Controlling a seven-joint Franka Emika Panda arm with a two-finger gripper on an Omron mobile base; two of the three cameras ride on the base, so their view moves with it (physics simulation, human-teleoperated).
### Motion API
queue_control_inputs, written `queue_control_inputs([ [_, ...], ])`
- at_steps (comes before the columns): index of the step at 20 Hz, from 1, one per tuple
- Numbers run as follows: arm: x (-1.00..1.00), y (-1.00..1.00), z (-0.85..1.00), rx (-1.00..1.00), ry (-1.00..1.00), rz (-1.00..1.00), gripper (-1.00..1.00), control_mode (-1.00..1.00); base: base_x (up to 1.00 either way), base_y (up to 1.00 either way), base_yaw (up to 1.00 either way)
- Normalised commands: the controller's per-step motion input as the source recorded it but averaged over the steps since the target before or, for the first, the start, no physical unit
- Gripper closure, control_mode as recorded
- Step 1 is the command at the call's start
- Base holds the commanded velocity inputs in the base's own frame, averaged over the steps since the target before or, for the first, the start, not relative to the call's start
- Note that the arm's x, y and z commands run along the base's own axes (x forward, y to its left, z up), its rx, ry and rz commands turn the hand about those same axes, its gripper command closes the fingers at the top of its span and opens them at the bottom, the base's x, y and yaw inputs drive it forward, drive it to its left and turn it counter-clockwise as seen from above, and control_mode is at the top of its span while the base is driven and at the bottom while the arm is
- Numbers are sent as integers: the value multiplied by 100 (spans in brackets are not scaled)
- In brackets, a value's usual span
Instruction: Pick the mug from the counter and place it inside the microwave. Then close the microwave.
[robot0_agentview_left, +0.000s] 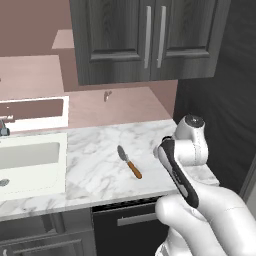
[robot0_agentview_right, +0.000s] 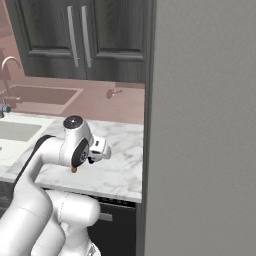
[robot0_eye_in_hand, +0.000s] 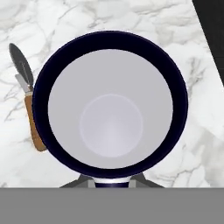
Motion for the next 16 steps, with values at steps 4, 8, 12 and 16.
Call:
queue_control_inputs([
  [4,-29,0,33,0,0,0,100,-100,0,0,0],
  [8,-18,0,36,0,1,0,100,-100,0,0,0],
  [12,-14,0,28,0,0,0,100,-100,0,0,0],
  [16,-19,0,35,0,2,0,100,-100,0,0,0],
])
